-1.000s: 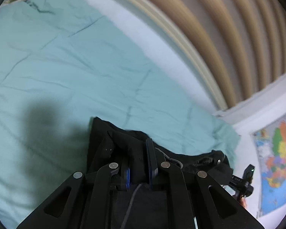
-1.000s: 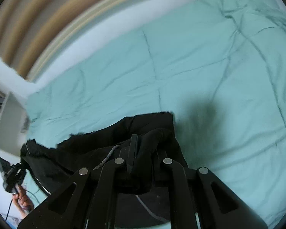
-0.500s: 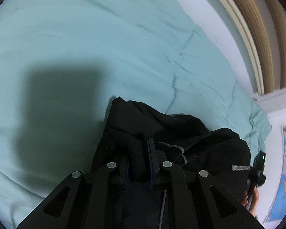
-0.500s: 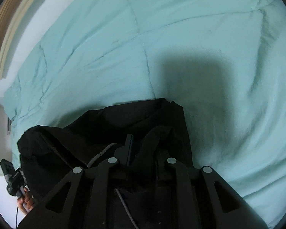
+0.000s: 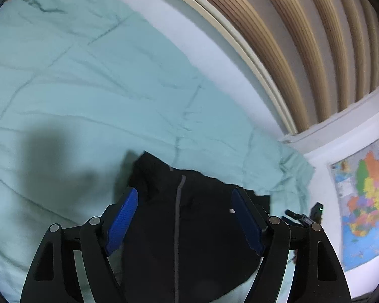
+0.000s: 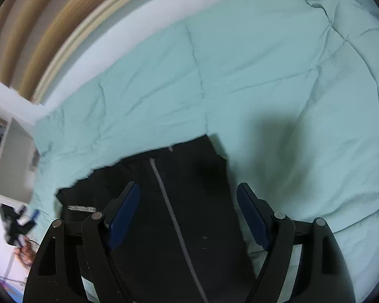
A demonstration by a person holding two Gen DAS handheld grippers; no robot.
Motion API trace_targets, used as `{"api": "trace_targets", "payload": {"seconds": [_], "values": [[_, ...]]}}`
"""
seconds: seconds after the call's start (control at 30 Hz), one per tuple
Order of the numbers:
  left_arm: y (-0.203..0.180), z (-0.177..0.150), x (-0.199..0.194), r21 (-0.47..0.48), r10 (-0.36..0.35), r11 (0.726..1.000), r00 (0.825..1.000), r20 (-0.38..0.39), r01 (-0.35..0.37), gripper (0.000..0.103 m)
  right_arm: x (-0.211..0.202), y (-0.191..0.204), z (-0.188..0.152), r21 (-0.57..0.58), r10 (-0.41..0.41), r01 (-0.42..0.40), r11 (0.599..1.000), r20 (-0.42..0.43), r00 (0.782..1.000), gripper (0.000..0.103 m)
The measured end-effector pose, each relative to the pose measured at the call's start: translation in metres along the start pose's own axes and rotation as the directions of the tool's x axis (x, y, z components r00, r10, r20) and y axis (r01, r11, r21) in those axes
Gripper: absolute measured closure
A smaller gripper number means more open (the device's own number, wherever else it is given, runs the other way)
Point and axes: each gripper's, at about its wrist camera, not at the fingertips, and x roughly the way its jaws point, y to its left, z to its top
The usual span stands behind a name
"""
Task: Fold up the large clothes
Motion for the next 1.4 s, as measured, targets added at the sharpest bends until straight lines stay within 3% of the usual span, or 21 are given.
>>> {"api": "trace_targets", "payload": {"seconds": [0.23, 0.5, 0.57, 0.63, 0.67, 0.7, 0.77, 0.87, 0.97, 1.07, 1.2, 1.27, 1.4], "values": [[0.025, -0.008, 0.070, -0.022, 0.081, 0.996, 0.986, -0.142, -0.085, 0.025, 0.062, -0.004, 0.002, -0.162, -0.087, 0.080, 0.984, -0.041, 0.995, 0.021], [0.036, -0.003, 0.130, -0.015, 0.103, 0.994, 0.970, -0.220, -0.109, 0.025, 0.107, -0.018, 0.025, -0.212, -0.011, -0.008, 0.977, -0.089, 0.996, 0.021], [0.038, -0.002, 0.131, -0.020, 0.092, 0.995, 0.976, -0.199, -0.098, 0.026, 0.120, -0.018, 0.030, -0.214, 0.015, -0.039, 0.976, -0.117, 0.993, 0.021], [0.031, -0.004, 0.130, 0.007, 0.099, 0.995, 0.981, -0.165, -0.100, 0.049, 0.125, -0.014, 0.030, -0.225, 0.029, -0.056, 0.973, -0.124, 0.992, 0.022], [0.027, -0.005, 0.128, 0.025, 0.111, 0.994, 0.981, -0.156, -0.108, 0.068, 0.123, -0.010, 0.029, -0.246, 0.024, -0.050, 0.968, -0.107, 0.994, 0.031], [0.023, -0.006, 0.127, 0.040, 0.121, 0.992, 0.981, -0.149, -0.116, 0.080, 0.121, -0.009, 0.025, -0.265, 0.020, -0.044, 0.963, -0.092, 0.996, 0.045], [0.012, -0.010, 0.118, 0.089, 0.166, 0.984, 0.980, -0.106, -0.157, 0.085, 0.114, -0.005, 0.019, -0.311, -0.036, 0.022, 0.950, -0.038, 0.999, 0.061], [0.004, -0.012, 0.092, 0.097, 0.175, 0.981, 0.984, -0.040, -0.171, 0.087, 0.092, -0.003, 0.010, -0.327, -0.069, 0.078, 0.942, 0.040, 0.997, 0.076], [-0.006, -0.010, 0.067, 0.098, 0.148, 0.984, 0.989, 0.016, -0.149, 0.087, 0.060, 0.002, 0.005, -0.321, -0.095, 0.133, 0.938, 0.133, 0.987, 0.079], [-0.027, 0.001, 0.046, 0.137, 0.125, 0.981, 0.989, 0.080, -0.135, 0.088, 0.024, 0.016, 0.004, -0.332, -0.115, 0.188, 0.924, 0.227, 0.967, 0.081], [-0.051, 0.032, 0.048, 0.160, 0.113, 0.977, 0.982, 0.152, -0.138, 0.088, 0.000, 0.040, 0.021, -0.334, -0.191, 0.306, 0.892, 0.336, 0.922, 0.082], [-0.045, 0.047, 0.066, 0.142, 0.141, 0.977, 0.979, 0.145, -0.162, 0.088, 0.009, 0.043, 0.037, -0.310, -0.236, 0.348, 0.885, 0.348, 0.908, 0.082], [-0.005, 0.054, 0.127, 0.045, 0.262, 0.964, 0.965, 0.021, -0.263, 0.088, 0.070, 0.039, 0.058, -0.283, -0.307, 0.371, 0.885, 0.245, 0.920, 0.082]]}}
